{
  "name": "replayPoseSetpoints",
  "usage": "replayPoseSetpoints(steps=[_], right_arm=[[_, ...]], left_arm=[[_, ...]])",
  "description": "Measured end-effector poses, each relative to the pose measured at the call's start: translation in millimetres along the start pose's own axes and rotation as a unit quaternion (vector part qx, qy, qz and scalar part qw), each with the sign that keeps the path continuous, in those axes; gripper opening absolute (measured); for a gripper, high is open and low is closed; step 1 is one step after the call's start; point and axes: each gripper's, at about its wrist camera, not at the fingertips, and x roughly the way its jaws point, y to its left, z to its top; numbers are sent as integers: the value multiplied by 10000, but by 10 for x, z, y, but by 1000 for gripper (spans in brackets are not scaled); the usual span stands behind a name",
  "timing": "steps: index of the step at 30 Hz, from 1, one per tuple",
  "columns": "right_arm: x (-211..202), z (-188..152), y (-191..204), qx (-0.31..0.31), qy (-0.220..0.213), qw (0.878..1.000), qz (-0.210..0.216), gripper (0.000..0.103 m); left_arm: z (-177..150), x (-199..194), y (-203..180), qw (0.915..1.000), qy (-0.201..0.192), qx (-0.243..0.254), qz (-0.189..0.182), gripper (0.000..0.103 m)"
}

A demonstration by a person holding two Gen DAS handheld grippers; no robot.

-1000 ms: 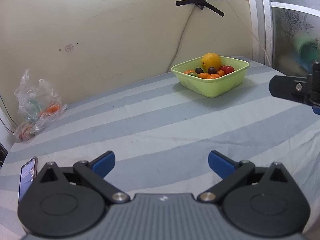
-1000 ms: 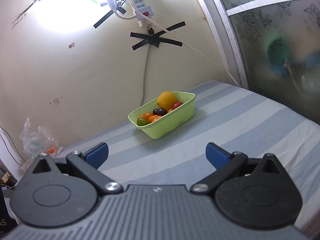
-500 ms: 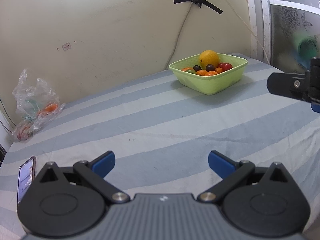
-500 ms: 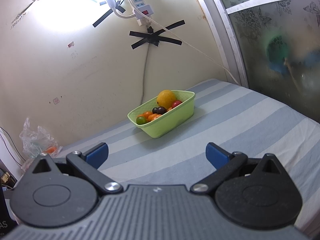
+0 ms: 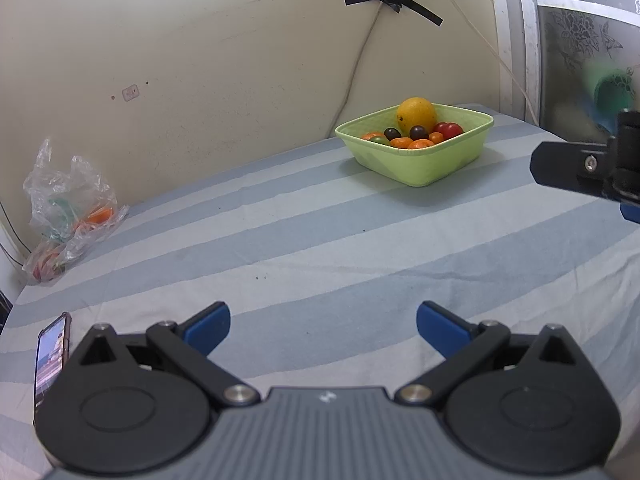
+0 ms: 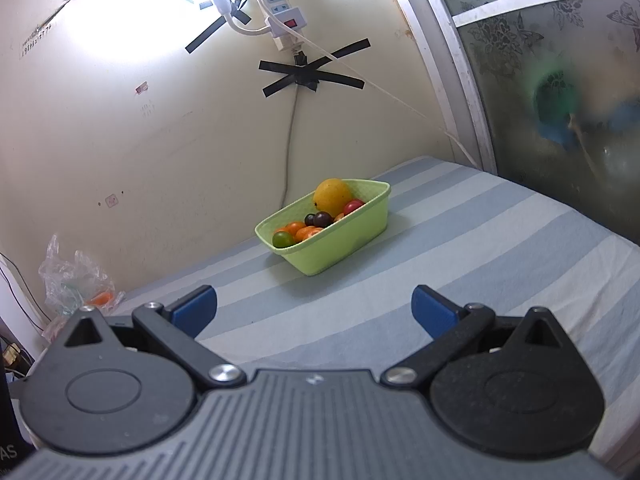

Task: Organize fruits

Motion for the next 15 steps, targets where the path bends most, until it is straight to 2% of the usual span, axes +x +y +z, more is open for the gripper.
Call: replayPoseSetpoints(steps=[15], right_arm=[[49, 7, 2, -3, 64, 10000, -4, 103]], left_arm=[[-7, 80, -13, 9996, 219, 2, -177, 103]])
